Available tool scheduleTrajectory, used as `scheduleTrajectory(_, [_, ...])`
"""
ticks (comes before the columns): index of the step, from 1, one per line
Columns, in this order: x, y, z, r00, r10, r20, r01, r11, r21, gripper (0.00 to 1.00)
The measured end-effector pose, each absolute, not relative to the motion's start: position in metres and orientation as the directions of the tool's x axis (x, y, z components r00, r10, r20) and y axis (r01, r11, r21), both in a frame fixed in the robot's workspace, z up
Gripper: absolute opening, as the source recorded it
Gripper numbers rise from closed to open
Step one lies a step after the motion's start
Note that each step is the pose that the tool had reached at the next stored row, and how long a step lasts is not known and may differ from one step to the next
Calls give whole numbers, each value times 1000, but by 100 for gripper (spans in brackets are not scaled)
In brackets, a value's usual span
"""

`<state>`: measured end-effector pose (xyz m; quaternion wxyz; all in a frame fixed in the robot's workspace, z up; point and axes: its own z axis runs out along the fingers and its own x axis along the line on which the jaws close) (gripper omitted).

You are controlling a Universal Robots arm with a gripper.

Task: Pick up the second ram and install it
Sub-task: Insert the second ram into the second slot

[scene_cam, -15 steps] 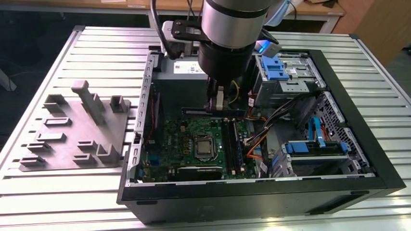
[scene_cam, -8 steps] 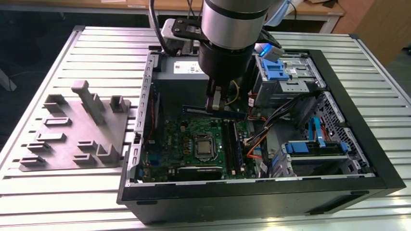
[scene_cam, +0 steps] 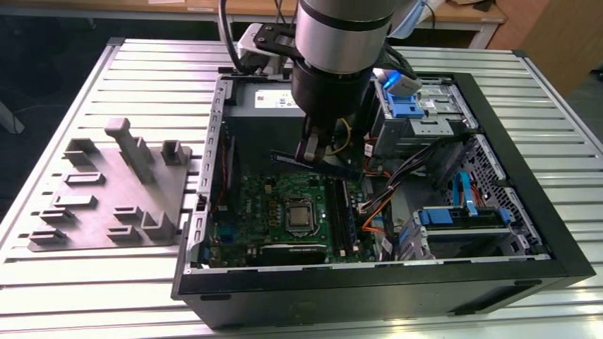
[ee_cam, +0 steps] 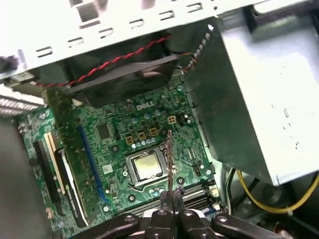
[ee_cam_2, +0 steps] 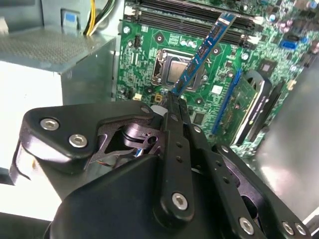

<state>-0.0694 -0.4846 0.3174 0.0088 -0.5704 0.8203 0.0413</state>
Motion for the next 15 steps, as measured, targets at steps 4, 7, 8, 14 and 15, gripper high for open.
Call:
scheduleTrajectory(4, [-69,-485,317,-415,-908,-62,-909,412,58,12])
scheduleTrajectory(7, [-69,-485,316,-465,-883,-61,-885,462,58,12])
scheduleTrajectory(8, [-69,-485,316,-481,-875,-62,-876,478,58,12])
scheduleTrajectory(14, [-69,-485,315,-573,-817,-61,-819,571,58,12])
scheduleTrajectory(15, [-69,-485,314,-588,-807,-61,-809,585,58,12])
